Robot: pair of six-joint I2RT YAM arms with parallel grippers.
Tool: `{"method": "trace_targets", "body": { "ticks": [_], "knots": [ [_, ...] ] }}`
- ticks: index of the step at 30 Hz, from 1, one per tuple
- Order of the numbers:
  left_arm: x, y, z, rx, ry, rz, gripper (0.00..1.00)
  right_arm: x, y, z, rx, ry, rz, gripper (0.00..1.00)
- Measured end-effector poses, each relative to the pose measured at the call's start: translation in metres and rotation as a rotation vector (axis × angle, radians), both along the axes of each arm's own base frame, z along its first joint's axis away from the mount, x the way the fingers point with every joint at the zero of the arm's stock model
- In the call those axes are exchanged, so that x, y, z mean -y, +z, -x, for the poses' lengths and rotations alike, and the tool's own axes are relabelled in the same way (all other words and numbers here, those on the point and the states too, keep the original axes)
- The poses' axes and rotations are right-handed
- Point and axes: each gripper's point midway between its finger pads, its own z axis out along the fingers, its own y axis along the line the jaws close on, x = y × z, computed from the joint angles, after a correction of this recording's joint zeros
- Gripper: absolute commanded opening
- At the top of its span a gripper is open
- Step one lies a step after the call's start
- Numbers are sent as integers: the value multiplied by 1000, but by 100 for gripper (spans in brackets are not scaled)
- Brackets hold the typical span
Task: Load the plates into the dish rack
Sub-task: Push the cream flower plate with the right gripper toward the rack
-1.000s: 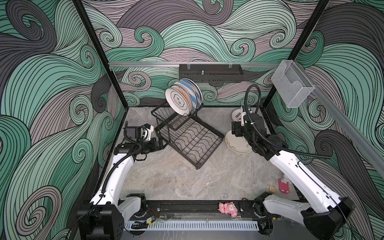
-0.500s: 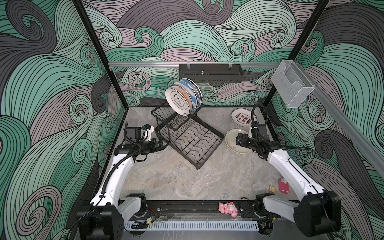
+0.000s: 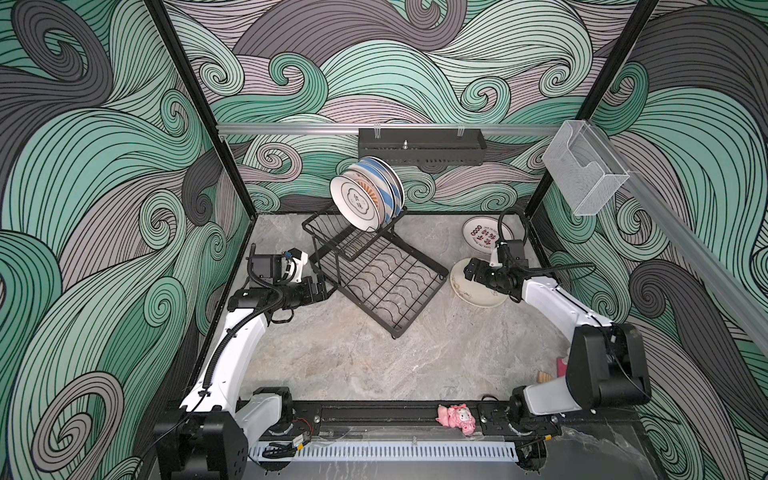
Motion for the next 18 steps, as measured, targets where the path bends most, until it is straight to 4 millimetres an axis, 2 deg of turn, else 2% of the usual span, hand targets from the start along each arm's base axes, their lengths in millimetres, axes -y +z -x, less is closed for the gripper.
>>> {"method": "trace_targets", "body": {
  "ticks": [6, 11, 18],
  "knots": [
    [0, 1, 0, 4, 0, 0, 99, -9, -23, -2, -69, 28, -39, 94],
    [0, 1, 0, 3, 0, 0, 99, -15, -36, -2, -105, 46, -68, 93],
    [0, 1, 0, 3, 0, 0, 99, -19, -39, -1, -103, 58, -90, 93]
  ]
}}
